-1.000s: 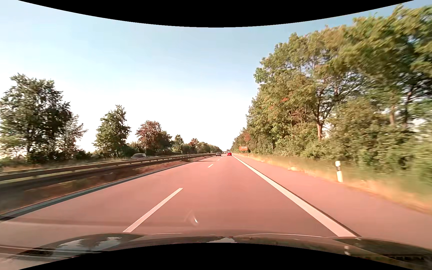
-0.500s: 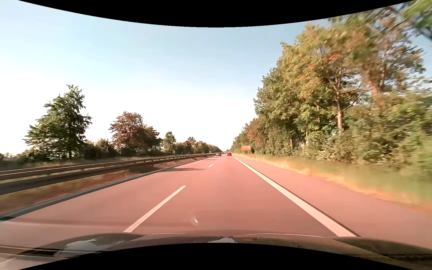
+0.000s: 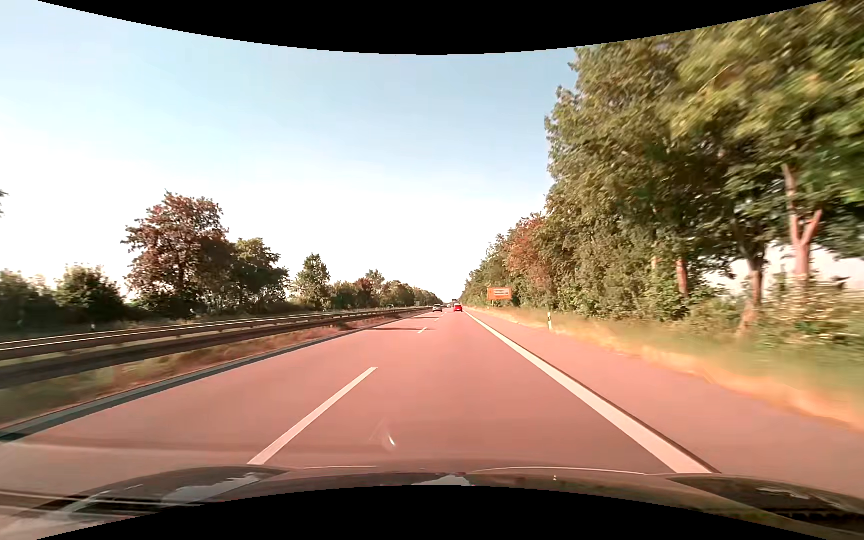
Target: Follow the waypoints while adhering to traffic rules and regulations
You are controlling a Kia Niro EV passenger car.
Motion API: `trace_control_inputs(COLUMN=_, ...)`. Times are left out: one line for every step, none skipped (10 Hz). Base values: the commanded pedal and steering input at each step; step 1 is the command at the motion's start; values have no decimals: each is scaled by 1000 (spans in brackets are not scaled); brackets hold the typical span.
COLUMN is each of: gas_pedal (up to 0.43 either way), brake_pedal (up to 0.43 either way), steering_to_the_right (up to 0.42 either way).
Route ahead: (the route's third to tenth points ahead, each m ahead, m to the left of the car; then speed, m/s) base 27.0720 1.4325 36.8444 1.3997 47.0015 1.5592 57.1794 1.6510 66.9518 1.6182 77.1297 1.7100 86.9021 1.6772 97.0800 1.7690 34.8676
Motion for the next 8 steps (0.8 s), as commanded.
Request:
trace_control_inputs(gas_pedal=339, brake_pedal=6, steering_to_the_right=-1)
trace_control_inputs(gas_pedal=339, brake_pedal=6, steering_to_the_right=-1)
trace_control_inputs(gas_pedal=339, brake_pedal=6, steering_to_the_right=-1)
trace_control_inputs(gas_pedal=339, brake_pedal=6, steering_to_the_right=-1)
trace_control_inputs(gas_pedal=339, brake_pedal=6, steering_to_the_right=-2)
trace_control_inputs(gas_pedal=339, brake_pedal=6, steering_to_the_right=-3)
trace_control_inputs(gas_pedal=339, brake_pedal=6, steering_to_the_right=-3)
trace_control_inputs(gas_pedal=339, brake_pedal=6, steering_to_the_right=-2)
